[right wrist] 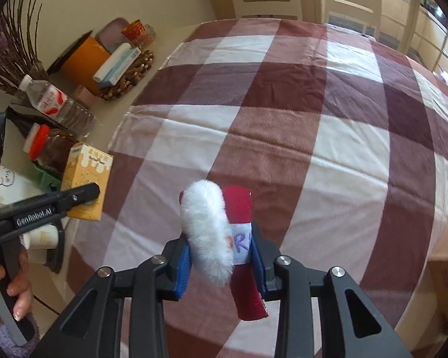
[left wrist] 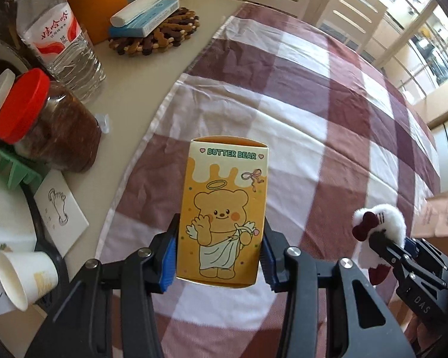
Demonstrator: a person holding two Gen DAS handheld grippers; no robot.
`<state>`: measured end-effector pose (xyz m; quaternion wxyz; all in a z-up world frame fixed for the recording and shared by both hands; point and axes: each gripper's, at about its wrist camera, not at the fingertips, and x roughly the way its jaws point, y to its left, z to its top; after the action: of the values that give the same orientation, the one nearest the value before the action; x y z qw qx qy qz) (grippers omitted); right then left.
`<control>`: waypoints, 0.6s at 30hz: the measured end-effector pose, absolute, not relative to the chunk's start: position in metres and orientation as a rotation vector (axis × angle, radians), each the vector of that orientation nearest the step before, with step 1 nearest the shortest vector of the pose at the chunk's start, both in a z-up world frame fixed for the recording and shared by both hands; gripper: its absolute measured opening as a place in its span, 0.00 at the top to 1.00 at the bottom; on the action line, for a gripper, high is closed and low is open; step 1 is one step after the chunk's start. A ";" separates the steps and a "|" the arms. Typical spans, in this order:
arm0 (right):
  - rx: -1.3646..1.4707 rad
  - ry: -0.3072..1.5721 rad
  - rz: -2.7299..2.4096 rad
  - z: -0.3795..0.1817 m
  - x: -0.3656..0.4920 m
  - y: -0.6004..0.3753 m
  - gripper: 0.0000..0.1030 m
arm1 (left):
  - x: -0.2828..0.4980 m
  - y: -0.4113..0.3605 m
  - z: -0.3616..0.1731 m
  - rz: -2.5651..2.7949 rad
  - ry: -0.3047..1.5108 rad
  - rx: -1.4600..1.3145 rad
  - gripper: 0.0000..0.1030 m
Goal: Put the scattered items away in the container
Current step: 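Carry the Butter Bear box and plush with both tools over the cardboard box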
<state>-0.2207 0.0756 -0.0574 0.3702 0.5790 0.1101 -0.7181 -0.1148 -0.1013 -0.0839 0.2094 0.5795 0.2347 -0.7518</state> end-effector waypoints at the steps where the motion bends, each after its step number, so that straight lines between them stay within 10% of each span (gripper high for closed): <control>1: 1.485 0.268 -1.851 -0.054 -0.216 0.081 0.67 | -0.114 -0.096 -0.082 -2.104 0.640 1.616 0.55; 18: 1.461 0.081 -2.094 0.009 -0.158 0.181 0.67 | -0.090 0.001 -0.031 -2.339 0.411 1.708 0.55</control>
<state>-0.1576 0.1811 0.0094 0.2893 0.5474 0.0305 -0.7847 -0.0901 0.0010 -0.0310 0.1079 0.5803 0.1398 -0.7950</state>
